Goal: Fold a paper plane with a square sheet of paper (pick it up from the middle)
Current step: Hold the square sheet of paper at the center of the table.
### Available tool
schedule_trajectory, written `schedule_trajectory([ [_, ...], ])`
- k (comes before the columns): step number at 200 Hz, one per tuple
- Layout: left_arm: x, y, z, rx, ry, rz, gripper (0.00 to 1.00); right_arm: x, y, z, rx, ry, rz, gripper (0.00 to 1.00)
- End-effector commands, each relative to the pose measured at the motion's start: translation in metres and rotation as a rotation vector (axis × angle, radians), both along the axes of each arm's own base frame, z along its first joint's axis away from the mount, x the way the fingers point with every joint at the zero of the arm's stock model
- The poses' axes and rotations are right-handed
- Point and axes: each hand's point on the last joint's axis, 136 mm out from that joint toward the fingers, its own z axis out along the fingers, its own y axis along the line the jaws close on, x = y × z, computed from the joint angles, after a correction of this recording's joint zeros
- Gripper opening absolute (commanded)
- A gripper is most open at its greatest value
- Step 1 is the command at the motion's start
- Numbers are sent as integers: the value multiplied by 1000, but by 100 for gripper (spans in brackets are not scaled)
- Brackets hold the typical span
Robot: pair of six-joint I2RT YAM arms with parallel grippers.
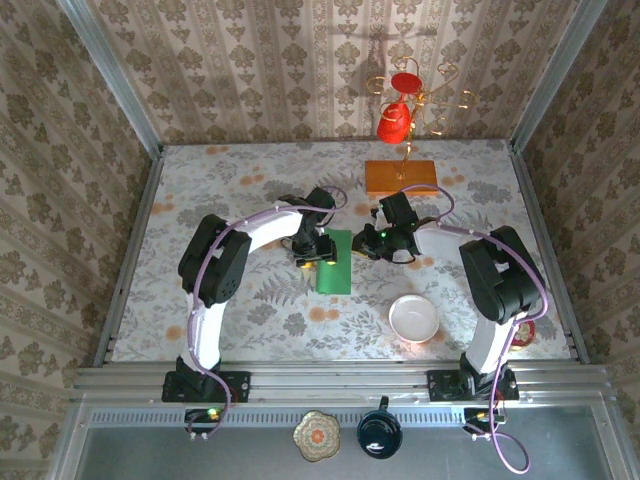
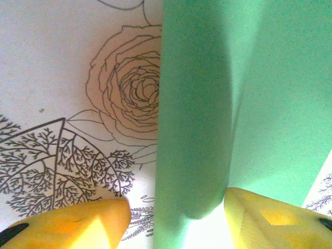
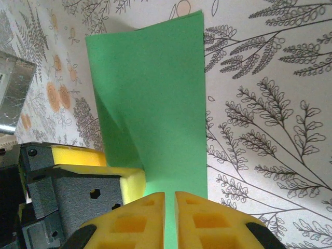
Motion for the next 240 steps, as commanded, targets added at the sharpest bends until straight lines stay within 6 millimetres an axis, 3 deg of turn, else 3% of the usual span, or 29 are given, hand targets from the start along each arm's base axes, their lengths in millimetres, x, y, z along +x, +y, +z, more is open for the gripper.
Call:
schedule_trajectory([
  [1, -62, 25, -104, 141, 238, -61, 57, -5, 12, -6, 16, 26, 41, 15],
  [52, -62, 25, -105, 140, 242, -58, 57, -13, 29, -15, 37, 68, 106, 13],
  [91, -63, 26, -105, 144, 244, -57, 57, -16, 31, -23, 28, 92, 120, 13],
  [180, -58, 26, -95, 137, 215, -51, 56, -44, 2, -72, -111, 229, 125, 9],
  [205, -41, 20, -67, 79, 156, -35, 56, -54, -10, -83, -162, 270, 137, 8],
  [240, 11, 12, 22, -57, -69, 13, 56, -62, -19, -94, -211, 311, 153, 7],
])
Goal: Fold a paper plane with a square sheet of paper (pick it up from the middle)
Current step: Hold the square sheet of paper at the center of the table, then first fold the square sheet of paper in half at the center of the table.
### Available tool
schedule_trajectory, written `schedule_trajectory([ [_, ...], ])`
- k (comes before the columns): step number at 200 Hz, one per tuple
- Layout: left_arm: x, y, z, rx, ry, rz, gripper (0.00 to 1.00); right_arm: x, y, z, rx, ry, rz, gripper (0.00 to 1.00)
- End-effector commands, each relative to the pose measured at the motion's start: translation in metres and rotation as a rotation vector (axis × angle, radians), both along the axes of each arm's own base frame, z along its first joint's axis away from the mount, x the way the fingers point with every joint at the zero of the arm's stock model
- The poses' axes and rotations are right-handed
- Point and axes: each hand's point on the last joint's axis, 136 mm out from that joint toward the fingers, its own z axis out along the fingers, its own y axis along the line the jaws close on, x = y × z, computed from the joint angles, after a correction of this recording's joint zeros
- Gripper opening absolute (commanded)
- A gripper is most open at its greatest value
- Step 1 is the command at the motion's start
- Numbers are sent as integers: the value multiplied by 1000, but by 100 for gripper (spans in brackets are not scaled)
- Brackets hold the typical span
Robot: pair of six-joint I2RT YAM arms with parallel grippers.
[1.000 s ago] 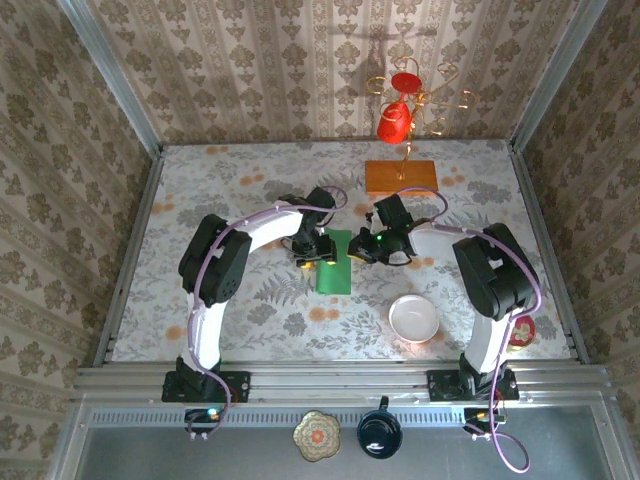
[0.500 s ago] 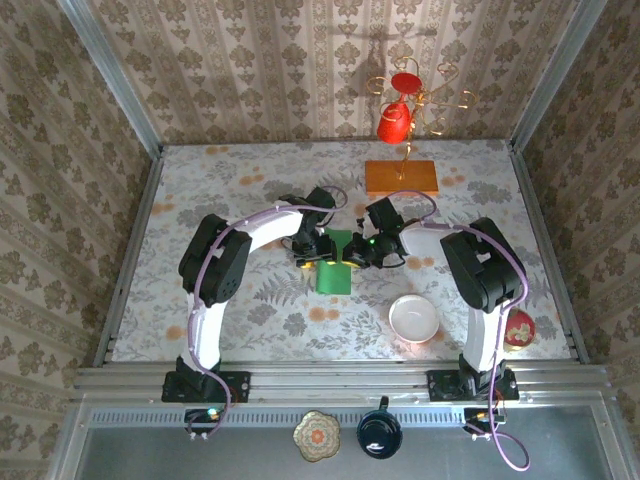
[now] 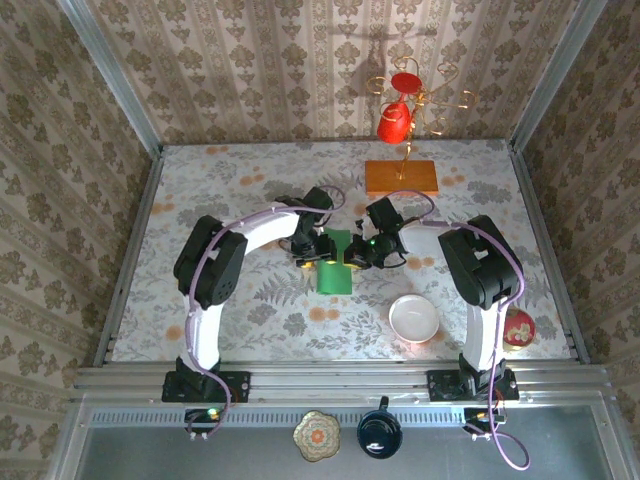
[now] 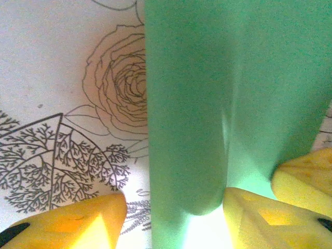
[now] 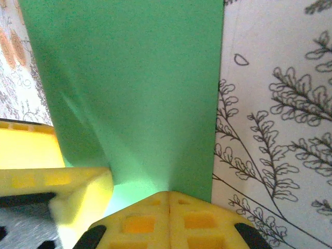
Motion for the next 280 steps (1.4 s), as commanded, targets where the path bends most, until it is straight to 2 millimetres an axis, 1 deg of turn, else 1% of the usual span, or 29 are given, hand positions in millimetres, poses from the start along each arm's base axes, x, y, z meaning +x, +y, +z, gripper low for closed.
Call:
schedule_trajectory([
  [1, 7, 14, 8, 1, -35, 10, 56, -45, -39, -55, -203, 203, 5, 7],
  [17, 24, 14, 48, -58, -139, 26, 55, -48, -41, -60, -218, 221, 11, 7],
  [31, 29, 5, 73, -129, -194, -3, 54, -49, -42, -63, -226, 228, 10, 6],
  [43, 25, -8, 87, -188, -212, -48, 52, -50, -44, -64, -235, 234, 9, 7],
  [56, 18, -23, 91, -238, -198, -79, 47, -50, -45, -65, -241, 236, 6, 6],
  [68, 11, -34, 85, -272, -157, -81, 42, -51, -46, -65, -247, 239, 5, 6],
  [78, 7, -41, 77, -291, -123, -78, 36, -51, -47, -67, -251, 241, 3, 6],
  [97, 1, -47, 61, -301, -66, -67, 27, -51, -47, -67, -255, 244, 0, 6],
  [117, -2, -49, 47, -297, -25, -63, 20, -52, -48, -68, -261, 249, -1, 5],
  [130, -5, -47, 39, -283, -2, -58, 15, -54, -49, -70, -265, 254, -1, 5],
  [150, -8, -46, 27, -272, 27, -57, 12, -55, -49, -71, -266, 259, -2, 5],
  [177, -12, -43, 15, -263, 55, -62, 7, -55, -51, -72, -269, 263, -5, 5],
  [209, -16, -37, 0, -253, 83, -67, 6, -57, -53, -74, -279, 276, -8, 5],
  [237, -18, -26, -9, -240, 85, -82, 6, -60, -58, -77, -303, 294, -17, 5],
  [280, -20, -4, -22, -229, 94, -103, 6, -71, -68, -86, -361, 347, -28, 5],
])
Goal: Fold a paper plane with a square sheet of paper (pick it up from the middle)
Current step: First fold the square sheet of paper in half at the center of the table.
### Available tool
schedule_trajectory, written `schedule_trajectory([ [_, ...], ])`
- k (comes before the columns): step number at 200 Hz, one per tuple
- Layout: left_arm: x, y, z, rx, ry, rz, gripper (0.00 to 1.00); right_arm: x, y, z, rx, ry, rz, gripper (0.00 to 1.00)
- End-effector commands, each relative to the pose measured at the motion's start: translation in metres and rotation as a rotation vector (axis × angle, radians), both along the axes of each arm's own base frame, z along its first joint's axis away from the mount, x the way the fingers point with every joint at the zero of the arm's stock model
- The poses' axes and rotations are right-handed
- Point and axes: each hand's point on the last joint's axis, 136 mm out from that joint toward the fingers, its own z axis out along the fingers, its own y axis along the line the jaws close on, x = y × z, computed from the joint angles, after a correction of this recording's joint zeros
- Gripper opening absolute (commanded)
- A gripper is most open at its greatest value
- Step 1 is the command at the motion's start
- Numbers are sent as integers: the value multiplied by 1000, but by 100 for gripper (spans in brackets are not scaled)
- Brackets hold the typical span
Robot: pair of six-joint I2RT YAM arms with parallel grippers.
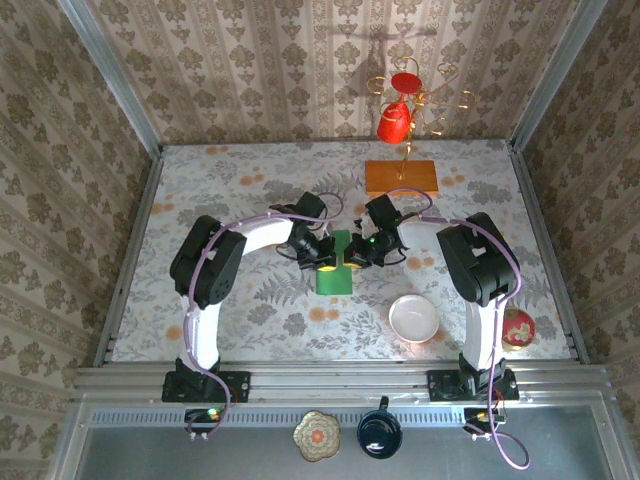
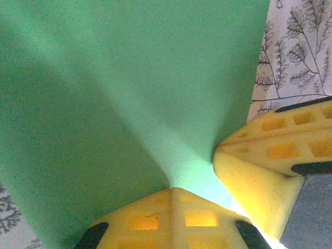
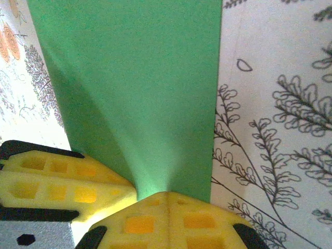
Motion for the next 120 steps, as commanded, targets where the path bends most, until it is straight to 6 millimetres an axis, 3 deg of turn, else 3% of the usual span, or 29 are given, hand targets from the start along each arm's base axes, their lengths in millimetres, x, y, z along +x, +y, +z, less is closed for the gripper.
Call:
schedule_trajectory([
  [1, -6, 25, -20, 46, 22, -24, 6, -69, -67, -82, -352, 299, -50, 5],
  [58, -9, 77, -35, 0, 40, 28, 7, -77, -77, -88, -405, 329, -46, 4],
  [73, -3, 101, -34, -1, 41, 89, 7, -78, -78, -89, -411, 332, -47, 4],
  [96, 7, 110, -8, -38, -7, 123, 7, -76, -77, -87, -406, 325, -44, 4],
  [120, 22, 78, 38, -159, -106, 97, 8, -74, -76, -84, -398, 319, -43, 4],
])
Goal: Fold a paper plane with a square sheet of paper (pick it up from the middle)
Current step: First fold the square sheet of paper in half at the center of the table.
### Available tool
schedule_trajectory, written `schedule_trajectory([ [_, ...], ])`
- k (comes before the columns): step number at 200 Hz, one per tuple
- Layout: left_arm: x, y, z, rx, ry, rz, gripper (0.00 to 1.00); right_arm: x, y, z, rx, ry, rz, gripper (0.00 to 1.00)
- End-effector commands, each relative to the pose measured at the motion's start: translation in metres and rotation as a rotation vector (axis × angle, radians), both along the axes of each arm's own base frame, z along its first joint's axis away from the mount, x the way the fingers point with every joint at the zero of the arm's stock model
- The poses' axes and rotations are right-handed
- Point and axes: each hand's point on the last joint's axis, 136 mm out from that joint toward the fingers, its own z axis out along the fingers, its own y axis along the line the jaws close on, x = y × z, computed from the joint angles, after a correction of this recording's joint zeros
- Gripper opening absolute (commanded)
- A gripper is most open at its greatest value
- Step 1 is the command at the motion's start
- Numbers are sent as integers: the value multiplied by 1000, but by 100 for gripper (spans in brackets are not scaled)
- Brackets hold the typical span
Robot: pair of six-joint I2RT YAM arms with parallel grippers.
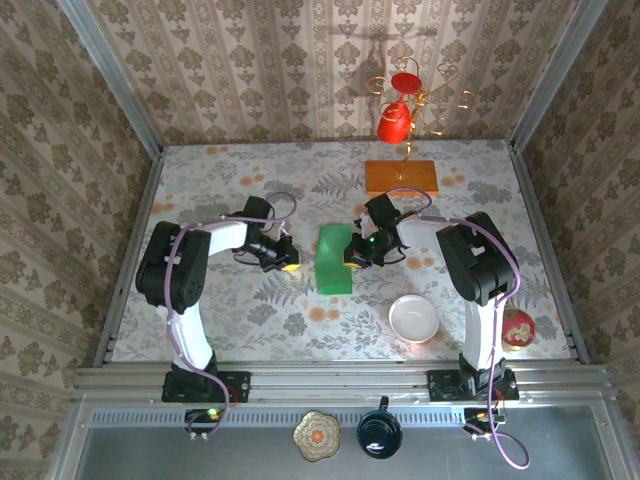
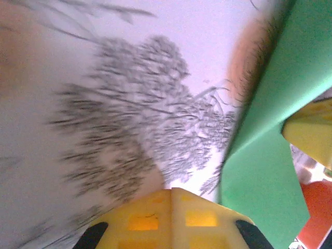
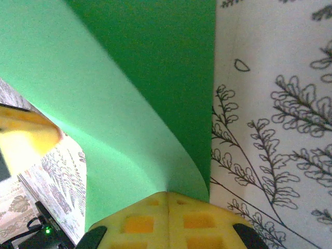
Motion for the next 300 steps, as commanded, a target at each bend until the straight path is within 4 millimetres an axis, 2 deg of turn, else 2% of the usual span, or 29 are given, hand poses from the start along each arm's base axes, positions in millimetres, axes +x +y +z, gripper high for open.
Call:
schedule_trajectory([
  [1, 5, -19, 37, -44, -92, -34, 8, -73, -74, -83, -389, 299, -39, 4],
  [18, 12, -49, 54, -118, -132, -58, 8, -73, -74, -82, -388, 299, -42, 5],
  [24, 6, -67, 56, -133, -134, -95, 8, -73, -74, -83, -388, 299, -42, 5],
  [39, 7, -91, 50, -144, -132, -128, 8, -74, -74, -84, -385, 303, -46, 5],
  [60, 11, -110, 31, -142, -101, -147, 8, -76, -74, -85, -385, 307, -48, 4],
  [78, 17, -110, 16, -124, -89, -141, 8, -77, -76, -85, -388, 309, -49, 5],
  [105, 21, -92, -4, -90, -61, -106, 8, -78, -77, -86, -394, 307, -48, 5],
  [131, 21, -55, -21, -52, -37, -52, 8, -79, -80, -88, -404, 311, -50, 5],
  [134, 27, -44, -23, -49, -35, -23, 8, -79, -81, -88, -405, 311, -50, 5],
  [147, 30, -18, -29, -39, -20, 27, 8, -80, -82, -89, -408, 313, -50, 5],
  [163, 34, 2, -28, -42, -21, 67, 8, -80, -82, -89, -409, 313, -49, 5],
  [172, 36, 7, -19, -50, -36, 76, 8, -80, -82, -89, -407, 311, -50, 5],
  [194, 42, -5, 18, -80, -112, 49, 8, -80, -82, -88, -406, 309, -52, 5],
  [210, 44, -28, 46, -131, -168, 13, 9, -81, -83, -89, -407, 311, -53, 4],
  [226, 40, -55, 57, -166, -188, -22, 9, -81, -83, -90, -407, 312, -55, 5],
  [234, 42, -65, 57, -177, -187, -22, 8, -82, -83, -90, -408, 314, -55, 4],
  [237, 35, -76, 55, -183, -181, -46, 8, -82, -83, -91, -408, 314, -56, 5],
  [246, 32, -92, 51, -194, -178, -68, 8, -83, -84, -91, -408, 315, -59, 4],
  [266, 31, -109, 33, -177, -139, -98, 8, -83, -84, -92, -409, 317, -60, 5],
  [285, 38, -111, 18, -153, -124, -96, 8, -84, -85, -93, -412, 317, -56, 4],
  [300, 46, -101, 5, -127, -113, -68, 8, -83, -86, -92, -413, 315, -58, 4],
])
